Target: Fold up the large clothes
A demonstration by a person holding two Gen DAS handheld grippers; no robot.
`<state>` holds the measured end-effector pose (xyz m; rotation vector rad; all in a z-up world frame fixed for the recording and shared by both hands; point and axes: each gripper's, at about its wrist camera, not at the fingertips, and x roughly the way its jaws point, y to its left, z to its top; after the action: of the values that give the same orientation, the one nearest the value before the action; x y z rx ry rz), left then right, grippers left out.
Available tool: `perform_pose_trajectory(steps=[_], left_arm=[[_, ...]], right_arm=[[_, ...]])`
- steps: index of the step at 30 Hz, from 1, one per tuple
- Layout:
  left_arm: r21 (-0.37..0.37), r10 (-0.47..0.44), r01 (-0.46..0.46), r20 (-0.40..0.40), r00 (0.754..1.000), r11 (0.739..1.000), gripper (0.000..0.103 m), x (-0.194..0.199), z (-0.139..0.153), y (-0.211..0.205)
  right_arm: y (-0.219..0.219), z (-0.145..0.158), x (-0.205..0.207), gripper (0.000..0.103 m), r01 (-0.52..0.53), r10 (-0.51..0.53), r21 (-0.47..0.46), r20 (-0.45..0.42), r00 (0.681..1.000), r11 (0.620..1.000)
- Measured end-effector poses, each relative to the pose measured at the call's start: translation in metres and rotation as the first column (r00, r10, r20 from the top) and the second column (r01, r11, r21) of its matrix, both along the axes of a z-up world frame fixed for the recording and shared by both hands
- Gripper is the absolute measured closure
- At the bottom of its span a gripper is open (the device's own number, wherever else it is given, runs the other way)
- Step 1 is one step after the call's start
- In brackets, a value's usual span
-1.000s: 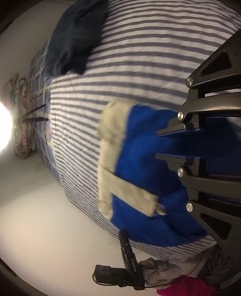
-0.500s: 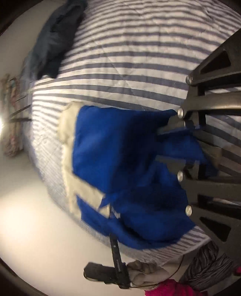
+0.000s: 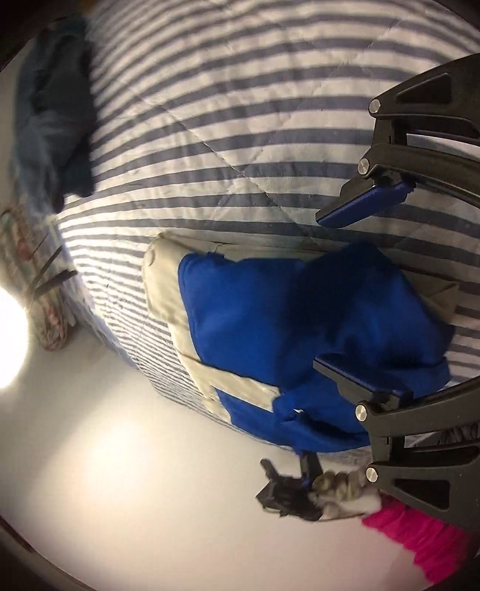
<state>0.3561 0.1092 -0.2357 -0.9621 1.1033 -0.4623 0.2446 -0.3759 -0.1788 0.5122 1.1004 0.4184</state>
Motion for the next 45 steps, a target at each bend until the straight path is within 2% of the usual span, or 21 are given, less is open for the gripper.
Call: perform_pose_trajectory(steps=[4, 7, 11, 15, 17, 18, 19, 23, 28, 32, 38, 45], left_arm=[[0.027, -0.057, 0.058, -0.030, 0.998, 0.998, 0.023, 0.013, -0.012, -0.018], [0.077, -0.086, 0.089, -0.036, 0.996, 0.993, 0.023, 0.018, -0.019, -0.034], [0.098, -0.114, 0.115, -0.018, 0.993, 0.989, 0.023, 0.028, -0.018, -0.051], [0.132, -0.126, 0.127, -0.019, 0.992, 0.983, 0.029, 0.036, -0.017, -0.061], [0.170, -0.138, 0.138, -0.011, 0.990, 0.976, 0.035, 0.037, -0.014, -0.068], [0.191, -0.142, 0.141, -0.011, 0.990, 0.971, 0.042, 0.038, -0.014, -0.070], [0.213, -0.145, 0.143, -0.008, 0.989, 0.966, 0.048, 0.037, -0.013, -0.073], [0.308, -0.167, 0.153, 0.021, 0.986, 0.939, 0.060, 0.034, -0.001, -0.085], [0.410, -0.215, 0.161, 0.090, 0.972, 0.898, 0.074, 0.024, 0.023, -0.097], [0.448, -0.240, 0.154, 0.140, 0.961, 0.880, 0.078, 0.013, 0.043, -0.104], [0.470, -0.284, 0.159, 0.209, 0.936, 0.869, 0.081, -0.004, 0.072, -0.118], [0.487, -0.343, 0.182, 0.266, 0.901, 0.854, 0.082, -0.018, 0.095, -0.152]], right_arm=[[0.000, -0.026, 0.013, 0.030, 0.004, 0.000, 0.064, -0.069, 0.998, 0.998], [-0.001, -0.033, 0.025, 0.030, 0.020, -0.012, 0.139, -0.059, 0.998, 0.990], [-0.005, -0.045, 0.041, 0.042, 0.047, -0.026, 0.266, -0.081, 0.996, 0.963], [0.001, -0.048, 0.056, 0.044, 0.033, -0.012, 0.280, -0.078, 0.997, 0.959], [0.008, -0.047, 0.058, 0.052, 0.026, -0.004, 0.268, -0.081, 0.997, 0.963], [0.009, -0.047, 0.058, 0.055, 0.026, -0.004, 0.260, -0.084, 0.996, 0.965], [0.012, -0.045, 0.057, 0.058, 0.024, -0.003, 0.242, -0.088, 0.996, 0.970], [0.033, -0.024, 0.053, 0.069, -0.016, 0.021, 0.096, -0.050, 0.999, 0.995], [0.062, 0.009, 0.048, 0.075, -0.055, 0.057, -0.089, 0.020, 0.998, 0.994], [0.081, 0.034, 0.042, 0.077, -0.080, 0.094, -0.199, 0.062, 0.994, 0.977], [0.105, 0.068, 0.025, 0.078, -0.116, 0.168, -0.371, 0.110, 0.980, 0.921], [0.103, 0.092, 0.010, 0.078, -0.075, 0.172, -0.490, 0.156, 0.973, 0.868]])
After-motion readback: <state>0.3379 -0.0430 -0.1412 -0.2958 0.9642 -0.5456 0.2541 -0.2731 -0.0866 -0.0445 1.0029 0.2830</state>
